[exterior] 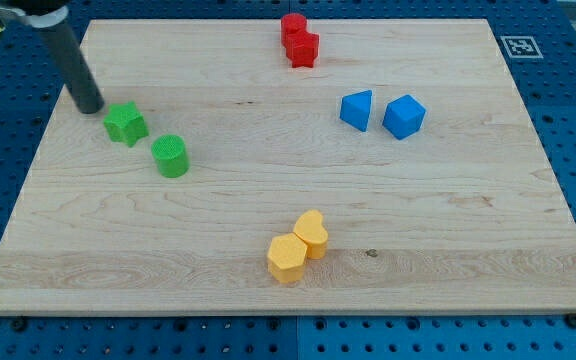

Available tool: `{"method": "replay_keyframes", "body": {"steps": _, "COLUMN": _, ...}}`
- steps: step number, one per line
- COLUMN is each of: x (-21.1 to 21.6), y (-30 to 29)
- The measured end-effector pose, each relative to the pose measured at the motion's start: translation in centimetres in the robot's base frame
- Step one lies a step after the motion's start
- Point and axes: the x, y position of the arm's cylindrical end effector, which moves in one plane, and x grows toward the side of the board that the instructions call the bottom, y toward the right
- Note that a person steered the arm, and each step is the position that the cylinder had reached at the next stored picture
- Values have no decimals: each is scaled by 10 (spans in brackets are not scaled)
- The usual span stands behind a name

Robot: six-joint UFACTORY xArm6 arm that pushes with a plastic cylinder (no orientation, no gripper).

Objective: Slide green star closer to green circle

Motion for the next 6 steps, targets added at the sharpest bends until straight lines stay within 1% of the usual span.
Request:
{"method": "replay_keyframes", "body": {"steps": 1, "x": 7, "y": 32}}
{"method": "replay_keyframes", "body": {"steps": 2, "x": 19, "y": 35}}
{"method": "replay_keyframes", "body": {"steps": 3, "x": 19, "y": 38}}
{"method": "replay_keyframes", "body": {"steps": 5, "x": 29, "y": 79}}
{"method": "replay_keyframes", "body": {"steps": 6, "x": 47, "y": 88}}
